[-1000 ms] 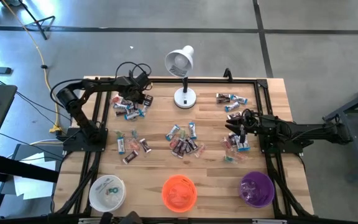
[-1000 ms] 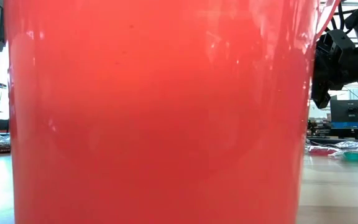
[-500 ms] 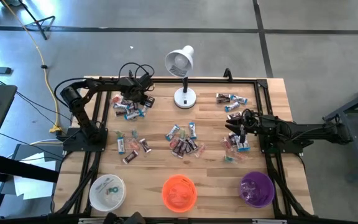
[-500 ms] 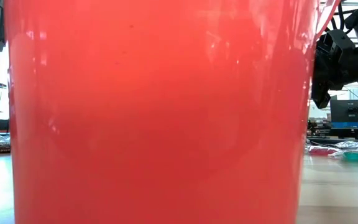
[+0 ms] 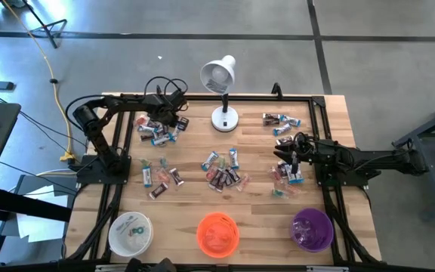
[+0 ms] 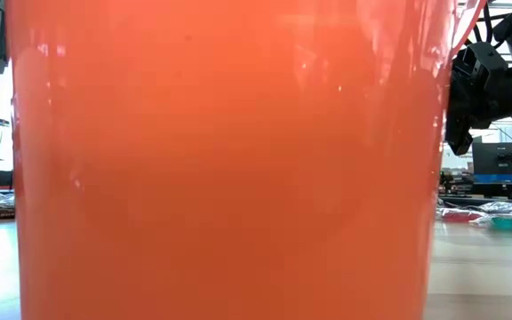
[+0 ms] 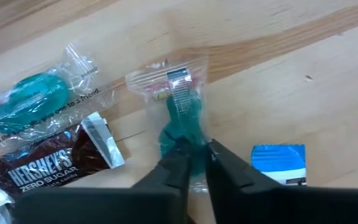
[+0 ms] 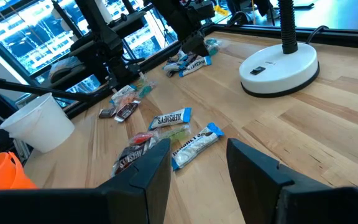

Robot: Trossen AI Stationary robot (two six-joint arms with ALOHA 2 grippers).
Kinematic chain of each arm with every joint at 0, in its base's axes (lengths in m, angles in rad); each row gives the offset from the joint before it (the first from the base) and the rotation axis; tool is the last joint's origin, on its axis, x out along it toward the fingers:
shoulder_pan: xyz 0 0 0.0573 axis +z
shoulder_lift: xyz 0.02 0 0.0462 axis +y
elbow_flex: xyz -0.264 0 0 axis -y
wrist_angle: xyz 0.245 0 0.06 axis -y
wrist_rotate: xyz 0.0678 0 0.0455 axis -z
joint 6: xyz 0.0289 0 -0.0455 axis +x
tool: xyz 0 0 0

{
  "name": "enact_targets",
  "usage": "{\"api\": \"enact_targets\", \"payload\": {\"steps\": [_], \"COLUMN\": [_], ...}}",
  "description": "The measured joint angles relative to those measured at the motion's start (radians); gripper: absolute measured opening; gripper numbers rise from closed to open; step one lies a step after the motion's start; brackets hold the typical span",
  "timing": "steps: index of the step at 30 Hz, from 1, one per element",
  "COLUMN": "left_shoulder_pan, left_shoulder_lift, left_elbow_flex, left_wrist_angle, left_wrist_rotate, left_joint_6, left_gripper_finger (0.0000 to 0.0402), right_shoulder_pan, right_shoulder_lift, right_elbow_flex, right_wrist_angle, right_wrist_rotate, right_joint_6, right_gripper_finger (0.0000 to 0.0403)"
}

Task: Organize candy in baskets
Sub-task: Put the blue gummy into the white bucket

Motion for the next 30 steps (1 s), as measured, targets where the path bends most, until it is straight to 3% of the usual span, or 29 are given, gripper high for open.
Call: {"api": "enact_targets", "payload": {"steps": [3, 18, 30], "left_shoulder_pan": [0.0, -0.029, -0.076], "left_shoulder_lift": [0.0, -0.045, -0.151], "left_elbow_flex": [0.0, 0.019, 0.022], "left_wrist_angle": [-0.001, -0.022, -0.027], "left_wrist_rotate": [0.006, 0.023, -0.035], "left_joint_6": [-0.007, 0.001, -0.008], "left_gripper_finger": [0.0006, 0.0001, 0.0], "right_shoulder_pan": [0.0, 0.0, 0.0], "right_shoulder_lift": [0.0, 0.0, 0.0], "right_elbow_flex": [0.0, 0.0, 0.0], "right_wrist_angle": [0.0, 0.0, 0.0], "right_wrist_rotate": [0.0, 0.0, 0.0], "right_joint_6": [0.0, 0.0, 0.0], "right_gripper_finger": [0.0152, 0.0152, 0.0152]}}
